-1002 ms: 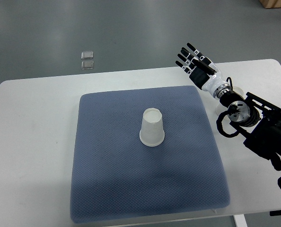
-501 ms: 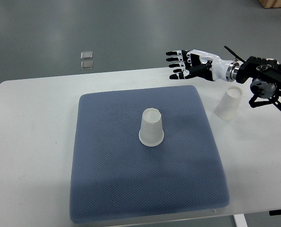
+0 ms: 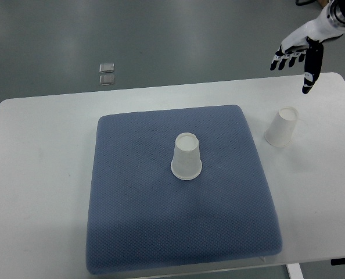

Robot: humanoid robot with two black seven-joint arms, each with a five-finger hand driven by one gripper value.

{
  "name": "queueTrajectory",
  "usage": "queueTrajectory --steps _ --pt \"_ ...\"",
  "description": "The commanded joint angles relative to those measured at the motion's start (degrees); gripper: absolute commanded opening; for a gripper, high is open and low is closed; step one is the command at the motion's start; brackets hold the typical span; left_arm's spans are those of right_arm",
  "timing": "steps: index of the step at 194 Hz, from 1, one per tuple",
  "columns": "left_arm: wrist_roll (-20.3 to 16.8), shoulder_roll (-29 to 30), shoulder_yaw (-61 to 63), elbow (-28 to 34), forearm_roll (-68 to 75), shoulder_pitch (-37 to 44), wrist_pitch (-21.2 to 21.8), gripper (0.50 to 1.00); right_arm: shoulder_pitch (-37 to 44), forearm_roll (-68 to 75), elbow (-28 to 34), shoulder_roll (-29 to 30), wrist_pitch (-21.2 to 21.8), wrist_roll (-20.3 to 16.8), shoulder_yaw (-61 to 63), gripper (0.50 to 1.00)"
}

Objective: Stack paper cups
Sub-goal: 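Lower the right hand down around the loose white paper cup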

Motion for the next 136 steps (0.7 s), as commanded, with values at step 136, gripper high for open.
queueTrajectory --steps 136 --pt "-0.1 0.0 0.0 -0.5 -0.1 0.0 0.0 1.0 1.1 -0.4 -0.2 0.0 0.1 -1.3 -2.1 0.926"
